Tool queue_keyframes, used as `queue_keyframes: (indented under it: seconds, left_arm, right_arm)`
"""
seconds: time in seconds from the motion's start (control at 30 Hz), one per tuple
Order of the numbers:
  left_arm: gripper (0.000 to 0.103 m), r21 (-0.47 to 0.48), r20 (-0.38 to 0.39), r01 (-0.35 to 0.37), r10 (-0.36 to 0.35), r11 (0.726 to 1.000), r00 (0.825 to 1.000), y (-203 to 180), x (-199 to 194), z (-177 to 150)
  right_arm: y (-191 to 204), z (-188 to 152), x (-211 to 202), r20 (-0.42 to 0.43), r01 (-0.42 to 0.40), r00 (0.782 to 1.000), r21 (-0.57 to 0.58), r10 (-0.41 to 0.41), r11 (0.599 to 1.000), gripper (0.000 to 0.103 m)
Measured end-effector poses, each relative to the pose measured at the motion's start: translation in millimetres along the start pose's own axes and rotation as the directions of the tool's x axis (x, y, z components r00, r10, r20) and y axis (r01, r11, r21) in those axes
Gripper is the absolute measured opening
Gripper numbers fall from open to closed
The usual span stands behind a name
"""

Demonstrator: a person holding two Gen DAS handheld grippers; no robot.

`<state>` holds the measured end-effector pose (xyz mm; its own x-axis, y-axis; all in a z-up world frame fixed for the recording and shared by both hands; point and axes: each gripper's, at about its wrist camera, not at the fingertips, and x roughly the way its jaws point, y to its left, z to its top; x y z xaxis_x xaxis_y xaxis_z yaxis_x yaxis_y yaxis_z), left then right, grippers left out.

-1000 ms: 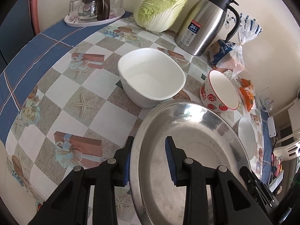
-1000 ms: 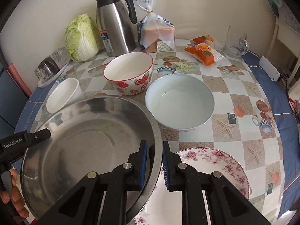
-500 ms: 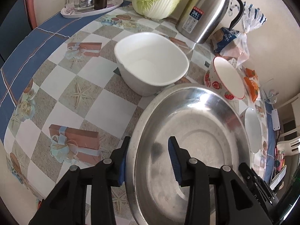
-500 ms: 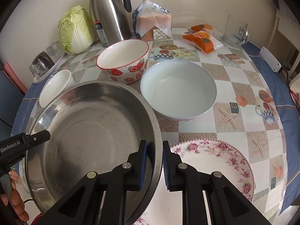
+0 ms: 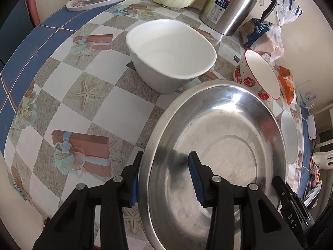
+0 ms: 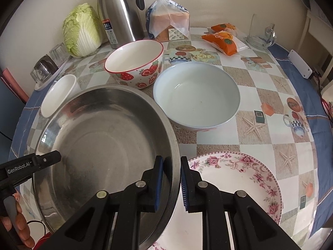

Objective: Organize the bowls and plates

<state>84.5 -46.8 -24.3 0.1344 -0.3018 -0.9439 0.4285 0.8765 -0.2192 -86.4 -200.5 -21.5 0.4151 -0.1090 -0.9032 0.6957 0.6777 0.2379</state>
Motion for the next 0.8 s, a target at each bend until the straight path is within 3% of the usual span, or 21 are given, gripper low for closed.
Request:
queue_keyframes:
  seconds: [0.53, 0.8]
  left_arm:
    - [0.045, -0.006, -0.024, -0.005, 0.005, 1.000, 1.000, -1.0, 7.4, 0.9]
    - [0.050, -0.008, -0.008, 0.003, -0.003, 1.000, 1.000, 1.4, 0.8, 2.2]
  right_arm:
    - [0.2, 0.7, -0.8, -0.004, 0.003, 1.000, 0.006, -0.003, 1.000, 0.018]
    - [-2.2, 0.6, -0.8, -0.012, 0.006, 1.000, 0.024, -0.006, 1.000, 0.037]
